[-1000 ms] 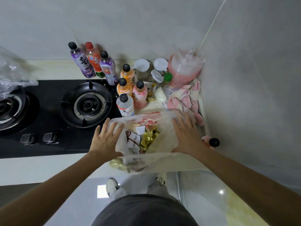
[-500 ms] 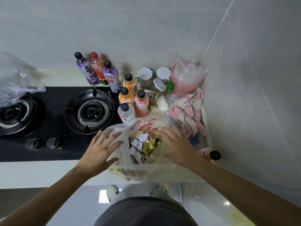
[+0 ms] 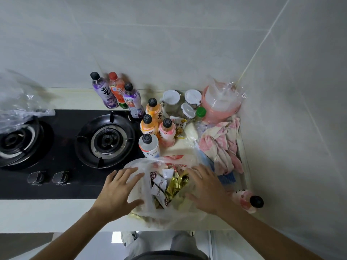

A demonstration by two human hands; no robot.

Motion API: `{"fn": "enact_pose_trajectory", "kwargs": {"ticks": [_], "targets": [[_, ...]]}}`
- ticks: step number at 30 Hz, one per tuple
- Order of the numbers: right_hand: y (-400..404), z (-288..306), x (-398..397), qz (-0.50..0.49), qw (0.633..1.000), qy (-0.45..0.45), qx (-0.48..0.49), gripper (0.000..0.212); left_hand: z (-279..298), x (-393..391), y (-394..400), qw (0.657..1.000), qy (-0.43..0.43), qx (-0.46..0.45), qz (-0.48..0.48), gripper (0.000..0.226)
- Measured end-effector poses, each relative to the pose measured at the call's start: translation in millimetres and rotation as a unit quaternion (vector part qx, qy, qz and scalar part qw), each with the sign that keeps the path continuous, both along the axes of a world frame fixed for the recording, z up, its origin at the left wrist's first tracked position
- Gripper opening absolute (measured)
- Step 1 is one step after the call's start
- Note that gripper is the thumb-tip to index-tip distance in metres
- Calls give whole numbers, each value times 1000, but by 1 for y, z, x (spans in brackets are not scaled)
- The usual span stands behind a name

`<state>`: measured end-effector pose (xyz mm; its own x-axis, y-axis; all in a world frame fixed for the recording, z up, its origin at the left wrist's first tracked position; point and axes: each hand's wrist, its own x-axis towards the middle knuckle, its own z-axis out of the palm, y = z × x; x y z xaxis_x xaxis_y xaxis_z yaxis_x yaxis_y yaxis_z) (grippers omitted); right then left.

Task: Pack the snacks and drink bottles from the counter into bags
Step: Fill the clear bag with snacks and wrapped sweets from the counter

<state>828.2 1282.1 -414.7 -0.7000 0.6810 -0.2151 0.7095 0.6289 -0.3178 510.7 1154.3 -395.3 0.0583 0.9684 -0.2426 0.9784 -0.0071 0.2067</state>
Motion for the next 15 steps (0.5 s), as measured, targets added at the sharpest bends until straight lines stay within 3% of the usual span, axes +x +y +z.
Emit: {"fn": "enact_pose_trajectory", "kwargs": {"ticks": [3, 5, 9, 15], "targets": [[15, 30, -18, -43, 992, 111, 45, 46, 27, 6, 9, 995, -42, 91, 13, 62], [32, 41, -31, -75, 984, 144, 70, 35, 45, 7, 20, 988, -65, 136, 20, 49], [77, 51, -58, -108, 986, 108, 65, 34, 75, 12, 51, 975, -89, 200, 26, 38], [126, 35, -93, -154, 984, 52, -72, 43, 101, 25, 100, 968, -97, 230, 28, 34]]}}
